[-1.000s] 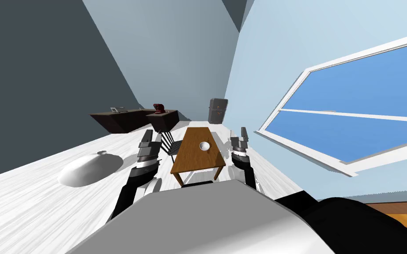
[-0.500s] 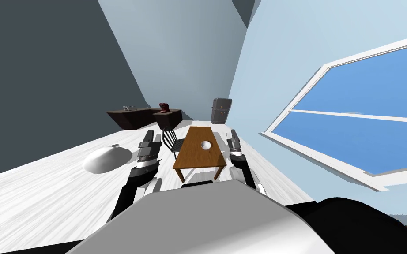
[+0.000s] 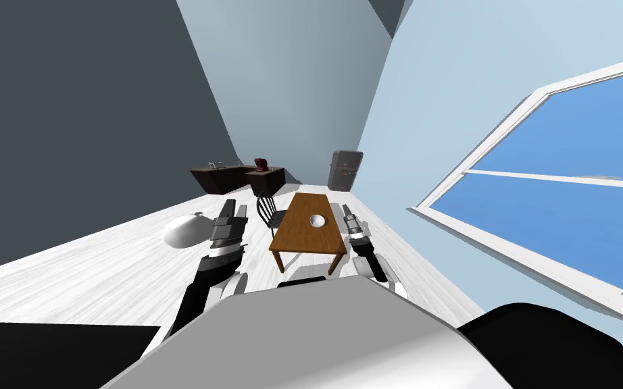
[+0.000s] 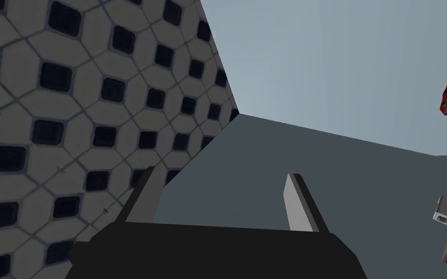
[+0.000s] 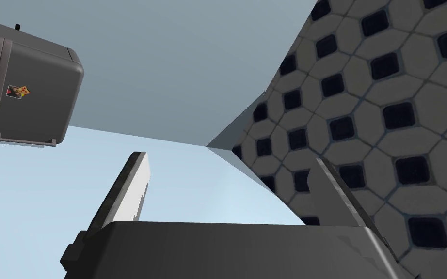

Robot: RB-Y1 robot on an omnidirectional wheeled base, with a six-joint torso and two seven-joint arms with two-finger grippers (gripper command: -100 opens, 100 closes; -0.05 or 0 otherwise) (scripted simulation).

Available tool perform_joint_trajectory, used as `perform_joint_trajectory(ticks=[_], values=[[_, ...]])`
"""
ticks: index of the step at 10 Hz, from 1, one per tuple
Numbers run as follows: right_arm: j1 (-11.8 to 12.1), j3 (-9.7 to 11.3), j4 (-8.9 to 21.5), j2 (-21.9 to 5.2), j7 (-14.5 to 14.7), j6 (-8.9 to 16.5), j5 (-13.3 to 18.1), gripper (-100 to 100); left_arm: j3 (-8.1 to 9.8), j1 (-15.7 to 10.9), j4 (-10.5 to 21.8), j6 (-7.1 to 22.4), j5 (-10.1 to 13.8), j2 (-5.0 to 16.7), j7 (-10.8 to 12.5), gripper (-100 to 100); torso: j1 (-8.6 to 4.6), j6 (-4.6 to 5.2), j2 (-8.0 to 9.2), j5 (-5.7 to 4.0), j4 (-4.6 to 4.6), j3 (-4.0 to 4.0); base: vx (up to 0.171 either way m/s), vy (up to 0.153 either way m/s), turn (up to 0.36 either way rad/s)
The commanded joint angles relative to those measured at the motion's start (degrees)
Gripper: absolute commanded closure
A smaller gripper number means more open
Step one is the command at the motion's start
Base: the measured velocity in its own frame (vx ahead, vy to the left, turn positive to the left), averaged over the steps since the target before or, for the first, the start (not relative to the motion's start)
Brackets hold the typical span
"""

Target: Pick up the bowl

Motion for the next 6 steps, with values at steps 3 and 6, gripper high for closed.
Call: perform_joint_trajectory(ticks=[3, 6], values=[[-1.4, 0.3, 6.3, -4.6, 2.9, 2.5, 3.7, -100, -0.01, 0.0, 0.0, 0.0, 0.0, 0.0, 0.0, 0, 0.05, -0.05, 0.00, 0.02, 0.00, 0.00, -0.077, -0.040, 0.213], [-2.9, 0.9, 11.5, -8.7, 5.7, 4.9, 7.7, -100, 0.00, 0.0, 0.0, 0.0, 0.0, 0.0, 0.0, 0, 0.06, 0.00, -0.12, 0.01, -0.02, -0.07, -0.060, -0.034, 0.189]])
